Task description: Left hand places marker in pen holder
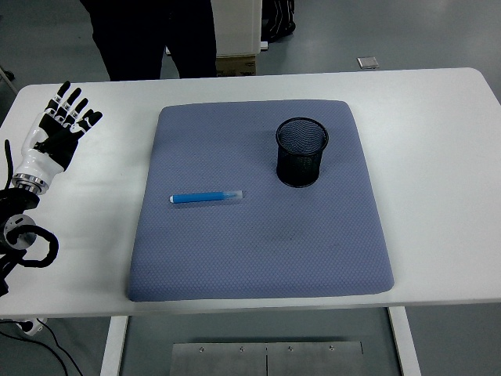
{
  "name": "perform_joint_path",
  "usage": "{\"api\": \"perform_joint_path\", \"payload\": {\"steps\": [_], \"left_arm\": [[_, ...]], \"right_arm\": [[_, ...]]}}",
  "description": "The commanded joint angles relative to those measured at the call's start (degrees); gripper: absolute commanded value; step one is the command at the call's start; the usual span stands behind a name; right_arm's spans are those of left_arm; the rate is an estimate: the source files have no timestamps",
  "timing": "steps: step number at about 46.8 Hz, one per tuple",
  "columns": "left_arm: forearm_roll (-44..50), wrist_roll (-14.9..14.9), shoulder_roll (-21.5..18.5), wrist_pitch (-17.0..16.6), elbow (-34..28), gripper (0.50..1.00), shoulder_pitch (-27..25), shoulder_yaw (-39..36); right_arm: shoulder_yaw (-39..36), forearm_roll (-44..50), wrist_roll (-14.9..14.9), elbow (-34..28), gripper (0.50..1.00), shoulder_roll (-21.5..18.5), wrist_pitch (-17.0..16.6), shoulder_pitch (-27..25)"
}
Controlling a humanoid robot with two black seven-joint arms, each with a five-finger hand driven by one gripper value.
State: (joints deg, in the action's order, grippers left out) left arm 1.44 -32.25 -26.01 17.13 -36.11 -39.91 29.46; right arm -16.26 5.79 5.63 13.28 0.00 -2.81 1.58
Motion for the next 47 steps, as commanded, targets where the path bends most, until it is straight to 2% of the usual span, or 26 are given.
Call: {"api": "perform_joint_path", "payload": {"steps": [1, 32, 47], "left_arm": [[-0.04, 0.00, -0.01, 0.01, -0.01, 1.000, 0.00, 0.08], [-0.30, 0.35, 0.61, 0.10, -0.01, 1.000, -0.26, 0.95], [-0.56, -0.35, -0.36, 1.42, -0.27, 1.000, -0.17, 0.78]], "right_arm": [[0.00, 0.01, -0.01, -0.01, 1.000, 0.00, 0.00, 0.00], [0.00, 0.01, 0.08, 0.08, 1.000, 0.00, 0.00, 0.00], [0.00, 0.01, -0.01, -0.01, 1.000, 0.00, 0.00, 0.00]]}}
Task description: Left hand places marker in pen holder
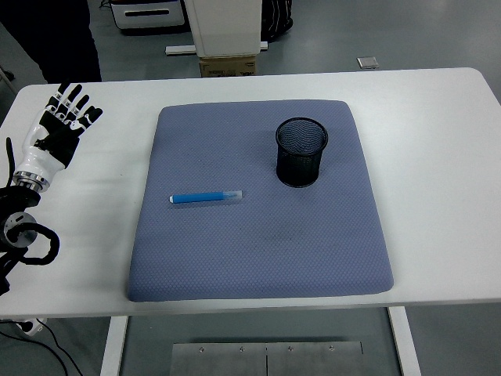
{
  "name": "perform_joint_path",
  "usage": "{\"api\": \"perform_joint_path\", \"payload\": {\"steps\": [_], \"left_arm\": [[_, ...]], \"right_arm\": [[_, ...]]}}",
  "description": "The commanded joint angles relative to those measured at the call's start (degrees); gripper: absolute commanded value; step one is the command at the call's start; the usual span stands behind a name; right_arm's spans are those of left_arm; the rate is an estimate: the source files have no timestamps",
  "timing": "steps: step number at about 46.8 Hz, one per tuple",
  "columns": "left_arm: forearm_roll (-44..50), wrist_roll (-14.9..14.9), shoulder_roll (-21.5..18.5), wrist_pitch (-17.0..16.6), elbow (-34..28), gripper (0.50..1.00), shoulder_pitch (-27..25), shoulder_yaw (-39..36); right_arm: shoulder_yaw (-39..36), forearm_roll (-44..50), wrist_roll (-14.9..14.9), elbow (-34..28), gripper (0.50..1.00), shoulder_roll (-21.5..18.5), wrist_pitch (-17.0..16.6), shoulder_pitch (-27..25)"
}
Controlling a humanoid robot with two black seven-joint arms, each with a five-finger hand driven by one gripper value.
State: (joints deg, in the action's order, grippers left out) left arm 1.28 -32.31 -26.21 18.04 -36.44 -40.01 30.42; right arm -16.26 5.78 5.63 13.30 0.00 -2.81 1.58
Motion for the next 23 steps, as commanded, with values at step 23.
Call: {"api": "perform_joint_path", "payload": {"steps": [23], "left_arm": [[-1.10, -2.41, -2.96, 0.07, -0.91, 1.000, -12.54, -23.82]], "right_arm": [[0.00, 0.02, -0.01, 0.05, 1.000, 0.00, 0.00, 0.00]]}}
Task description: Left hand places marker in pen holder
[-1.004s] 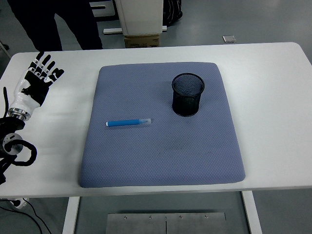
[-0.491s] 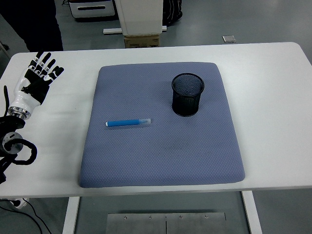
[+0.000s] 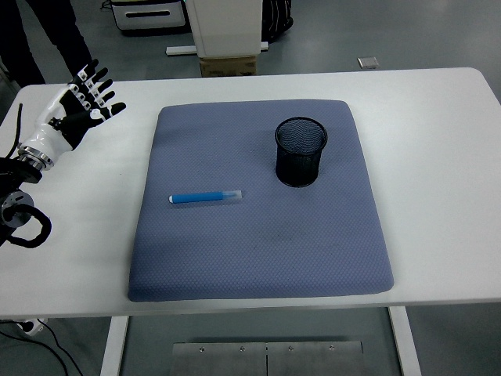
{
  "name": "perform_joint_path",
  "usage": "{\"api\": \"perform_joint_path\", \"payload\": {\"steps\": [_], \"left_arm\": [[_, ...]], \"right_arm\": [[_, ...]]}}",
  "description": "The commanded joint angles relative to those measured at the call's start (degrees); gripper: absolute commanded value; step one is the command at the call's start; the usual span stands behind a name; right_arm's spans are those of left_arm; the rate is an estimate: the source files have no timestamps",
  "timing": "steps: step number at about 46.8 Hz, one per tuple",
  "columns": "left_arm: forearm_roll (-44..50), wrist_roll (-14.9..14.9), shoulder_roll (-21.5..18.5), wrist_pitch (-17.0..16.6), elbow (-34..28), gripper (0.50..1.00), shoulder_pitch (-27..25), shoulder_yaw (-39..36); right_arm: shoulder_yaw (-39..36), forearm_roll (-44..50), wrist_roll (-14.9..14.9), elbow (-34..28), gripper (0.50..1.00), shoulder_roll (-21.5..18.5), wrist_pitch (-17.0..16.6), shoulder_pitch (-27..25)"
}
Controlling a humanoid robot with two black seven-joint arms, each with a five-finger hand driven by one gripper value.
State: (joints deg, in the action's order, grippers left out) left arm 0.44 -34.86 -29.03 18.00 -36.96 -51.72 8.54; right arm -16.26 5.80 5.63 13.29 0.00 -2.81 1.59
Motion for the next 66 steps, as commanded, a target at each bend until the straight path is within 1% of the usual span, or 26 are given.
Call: {"api": "perform_joint_path", "payload": {"steps": [1, 10, 12, 13, 20, 21, 23, 29, 33, 42, 49, 58, 66], "left_arm": [[-0.70, 0.23, -0.23, 0.11, -0.39, 1.000, -1.18, -2.73], [-0.88, 0.32, -1.20, 0.11, -0.66, 1.000, -5.93, -13.88], [-0.88, 0.32, -1.20, 0.11, -0.66, 1.000, -5.93, -13.90], [-2.10, 0.41, -1.46, 0.11, -1.35, 1.000, -8.72, -18.86], [-8.35, 1.11, -1.91, 0.20, -2.50, 1.000, -11.03, -20.31], [-12.79, 2.59, -1.91, 0.46, -3.11, 1.000, -12.51, -21.27], [-15.02, 3.57, -1.82, 0.46, -3.29, 1.000, -13.49, -21.89], [-17.49, 6.21, -1.64, 0.55, -4.17, 1.000, -16.39, -22.51], [-17.93, 7.00, -1.64, 0.72, -5.58, 1.000, -18.41, -24.96], [-20.04, 7.09, -1.55, 0.72, -11.64, 1.000, -24.56, -33.58], [-24.43, 7.09, -1.12, 0.81, -16.03, 1.000, -27.99, -36.92], [-33.22, 7.09, -0.68, 0.72, -17.36, 1.000, -29.22, -38.24], [-38.23, 7.09, -0.41, 0.90, -17.36, 1.000, -29.84, -39.39]], "right_arm": [[0.00, 0.00, 0.00, -0.02, 1.000, 0.00, 0.00, -0.01], [0.00, -0.09, 0.00, -0.02, 1.000, 0.00, 0.00, -0.01], [0.00, -0.09, 0.00, -0.02, 1.000, 0.00, 0.00, -0.01], [0.00, 0.00, 0.09, -0.02, 1.000, 0.00, 0.00, -0.01], [0.00, 0.00, 0.00, -0.02, 1.000, 0.00, 0.00, -0.01], [0.00, 0.00, 0.00, 0.07, 1.000, 0.00, 0.00, -0.01], [0.00, 0.00, 0.09, -0.02, 1.000, 0.00, 0.00, -0.01], [0.00, 0.00, 0.00, -0.02, 1.000, 0.00, 0.00, -0.01], [0.00, 0.00, 0.00, -0.02, 1.000, 0.00, 0.00, -0.01], [0.00, 0.00, 0.00, -0.02, 1.000, 0.00, 0.00, -0.01], [0.00, 0.00, 0.00, -0.02, 1.000, 0.00, 0.00, -0.01], [0.00, 0.00, 0.00, -0.02, 1.000, 0.00, 0.00, -0.01], [0.00, 0.00, 0.09, -0.02, 1.000, 0.00, 0.00, -0.01]]}}
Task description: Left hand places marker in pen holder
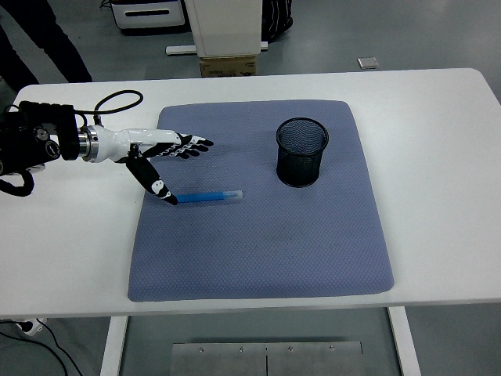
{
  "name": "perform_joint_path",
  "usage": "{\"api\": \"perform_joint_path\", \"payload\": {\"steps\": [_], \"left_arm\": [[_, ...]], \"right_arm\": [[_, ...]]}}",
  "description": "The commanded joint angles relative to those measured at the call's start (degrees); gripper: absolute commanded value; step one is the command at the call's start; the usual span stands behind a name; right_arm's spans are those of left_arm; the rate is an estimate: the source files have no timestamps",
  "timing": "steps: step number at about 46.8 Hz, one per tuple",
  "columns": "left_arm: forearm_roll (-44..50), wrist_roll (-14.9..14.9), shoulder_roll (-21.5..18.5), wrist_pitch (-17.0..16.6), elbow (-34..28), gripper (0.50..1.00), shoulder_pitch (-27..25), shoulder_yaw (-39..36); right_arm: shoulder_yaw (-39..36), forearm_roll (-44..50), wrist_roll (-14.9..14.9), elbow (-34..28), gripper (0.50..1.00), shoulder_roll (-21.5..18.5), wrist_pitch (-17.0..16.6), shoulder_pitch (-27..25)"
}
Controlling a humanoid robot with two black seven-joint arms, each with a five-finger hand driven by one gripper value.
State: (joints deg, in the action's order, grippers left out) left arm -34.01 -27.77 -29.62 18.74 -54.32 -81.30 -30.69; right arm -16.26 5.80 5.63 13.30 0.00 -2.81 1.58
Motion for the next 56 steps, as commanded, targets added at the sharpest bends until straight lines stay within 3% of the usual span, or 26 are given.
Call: {"api": "perform_joint_path", "payload": {"steps": [1, 9, 28, 46, 56], "left_arm": [[-4.39, 0.00, 0.44, 0.24, 0.01, 1.000, -0.35, -0.16], [-6.95, 0.00, 1.14, 1.47, 0.09, 1.000, -1.23, -0.16], [-6.95, 0.00, 7.64, 1.91, 0.80, 1.000, -2.90, 0.19], [-8.09, 0.08, 8.70, 2.97, 2.47, 1.000, -4.22, -0.16], [-8.36, 4.48, 9.32, 3.32, 2.91, 1.000, -4.13, -0.60]], "right_arm": [[0.00, 0.00, -0.01, -0.02, 1.000, 0.00, 0.00, 0.00], [0.00, 0.00, -0.01, -0.02, 1.000, 0.00, 0.00, 0.00], [0.00, 0.00, -0.01, -0.02, 1.000, 0.00, 0.00, 0.00], [0.00, 0.00, -0.01, -0.02, 1.000, 0.00, 0.00, 0.00], [0.00, 0.00, -0.01, -0.02, 1.000, 0.00, 0.00, 0.00]]}}
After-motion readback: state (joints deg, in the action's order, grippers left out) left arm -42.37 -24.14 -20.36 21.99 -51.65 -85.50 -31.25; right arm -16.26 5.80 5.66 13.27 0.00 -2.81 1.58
